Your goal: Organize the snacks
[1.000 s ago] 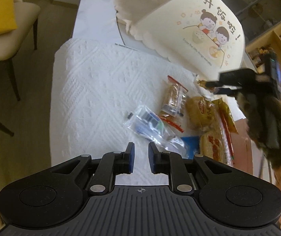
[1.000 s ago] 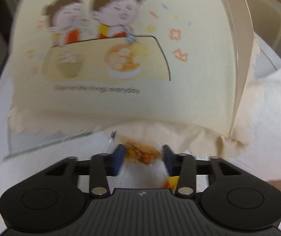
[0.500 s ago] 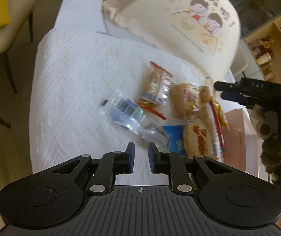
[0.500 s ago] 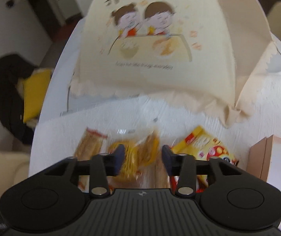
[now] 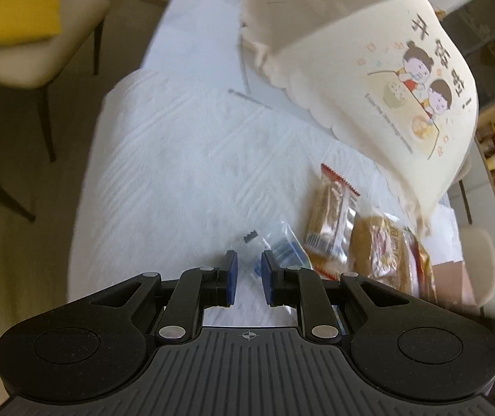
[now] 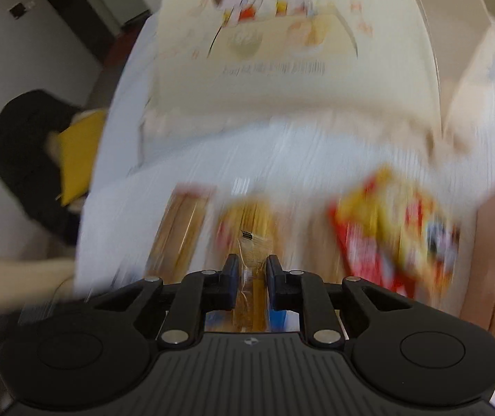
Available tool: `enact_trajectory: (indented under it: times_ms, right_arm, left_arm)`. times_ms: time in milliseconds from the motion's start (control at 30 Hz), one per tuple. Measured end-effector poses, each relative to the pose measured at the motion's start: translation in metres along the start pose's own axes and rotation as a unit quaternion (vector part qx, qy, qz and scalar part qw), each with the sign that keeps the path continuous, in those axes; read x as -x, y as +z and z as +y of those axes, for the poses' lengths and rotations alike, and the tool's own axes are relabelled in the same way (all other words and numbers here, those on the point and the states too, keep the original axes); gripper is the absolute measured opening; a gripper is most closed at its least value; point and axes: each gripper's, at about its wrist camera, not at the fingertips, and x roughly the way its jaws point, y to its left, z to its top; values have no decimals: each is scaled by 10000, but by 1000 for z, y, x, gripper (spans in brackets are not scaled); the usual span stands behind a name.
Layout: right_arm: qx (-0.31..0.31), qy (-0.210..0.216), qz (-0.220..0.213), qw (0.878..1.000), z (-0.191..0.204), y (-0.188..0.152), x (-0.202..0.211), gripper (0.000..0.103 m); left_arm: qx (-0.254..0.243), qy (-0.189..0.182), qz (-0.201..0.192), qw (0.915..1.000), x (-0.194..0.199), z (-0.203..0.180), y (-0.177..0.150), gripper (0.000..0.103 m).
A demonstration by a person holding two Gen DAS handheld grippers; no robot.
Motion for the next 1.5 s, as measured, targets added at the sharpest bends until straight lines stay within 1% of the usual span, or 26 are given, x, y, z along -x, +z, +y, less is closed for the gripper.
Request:
enact_trajectory:
  times_ms: [100, 167, 200, 267, 333, 367, 433, 467, 500, 533, 567, 600, 700, 733, 767, 833, 900, 933, 1000, 1133, 1200, 1300, 1333, 1400, 1467, 1500]
  right_arm:
    - [-209, 183, 66, 9996, -8, -44, 18, 16]
    - [-318, 267, 97, 9991, -14, -71, 27, 16]
    - [-341, 251, 96, 9991, -17, -83, 32, 16]
    - [-316, 129, 67, 9994, -23, -103, 39, 16]
    - [-231, -52, -1, 9997, -27, -119, 43, 17]
    - [-175, -170, -69, 9997, -30, -125, 46, 17]
    - [-12, -537, -298, 9981, -37, -141, 52, 18]
    - [91, -773, -431, 9960, -38, -147, 55, 21]
    - [185, -961, -529, 9938, -39, -154, 57, 34]
    - [251, -1074, -621, 9920, -42, -160, 59, 44]
    - [276, -1139, -724, 9905, -45, -167, 62, 63]
    - [229, -1150, -800, 9899, -50, -171, 64, 68]
    - [-108, -968, -1049, 9897, -72, -180, 78, 69]
    - [-251, -976, -1175, 9879, -82, -178, 84, 69]
    - [-347, -1007, -1300, 9858, -90, -179, 89, 71]
    - [-492, -1095, -1535, 9808, -103, -168, 93, 72]
    - [-489, -1131, -1659, 9784, -110, -150, 92, 72]
    - [-493, -1121, -1654, 9786, -112, -140, 90, 74]
    - [-527, -819, -1655, 9814, -112, -122, 84, 76]
    - [-357, -469, -1593, 9855, -97, -89, 59, 76]
    - [-300, -361, -1501, 9876, -87, -80, 49, 76]
    - [-201, -456, -1442, 9883, -77, -84, 44, 80]
    - [-208, -519, -1431, 9881, -77, -90, 46, 81]
    - [-252, -735, -1388, 9873, -79, -101, 48, 85]
    - [-326, -955, -1291, 9865, -83, -115, 48, 85]
    - [-366, -1029, -1251, 9861, -85, -122, 49, 85]
  left_arm:
    - [-556, 2, 134, 9984, -10, -26, 0, 20]
    - [-903, -86, 435, 9949, -17, -43, -6, 25]
    - [-1173, -99, 564, 9914, -19, -54, -12, 29]
    - [-1643, 4, 701, 9839, -19, -73, -27, 31]
    - [-1939, -1, 938, 9765, -19, -87, -41, 32]
    - [-2102, -40, 1108, 9713, -19, -95, -51, 33]
    - [-2421, 23, 1245, 9622, -18, -109, -69, 33]
    - [-2573, 101, 1229, 9584, -16, -114, -77, 33]
    - [-2689, 186, 1160, 9560, -14, -118, -83, 34]
    - [-2801, 297, 1058, 9537, -11, -120, -89, 36]
    - [-2884, 443, 939, 9519, -7, -121, -94, 38]
    - [-2898, 551, 855, 9517, -3, -120, -100, 38]
    - [-2804, 907, 579, 9538, 6, -116, -104, 38]
    - [-2712, 988, 513, 9561, 8, -115, -104, 34]
    - [-2505, 1013, 454, 9617, 13, -109, -104, 34]
    - [-2079, 840, 442, 9735, 19, -97, -104, 34]
    - [-1863, 674, 463, 9791, 22, -93, -107, 34]
    - [-1823, 618, 470, 9802, 24, -91, -109, 34]
    - [-1775, 543, 481, 9814, 29, -87, -113, 34]
    - [-1768, 448, 551, 9817, 35, -81, -116, 34]
    - [-1747, 367, 416, 9831, 42, -80, -113, 34]
    - [-1830, 64, 138, 9830, 49, -96, -98, 34]
    - [-1918, -76, 98, 9814, 49, -108, -91, 34]
    - [-2328, -415, 234, 9714, 38, -143, -77, 34]
    - [-2900, -595, 392, 9544, 21, -185, -70, 34]
    - [-3267, -680, 420, 9417, 9, -209, -68, 34]
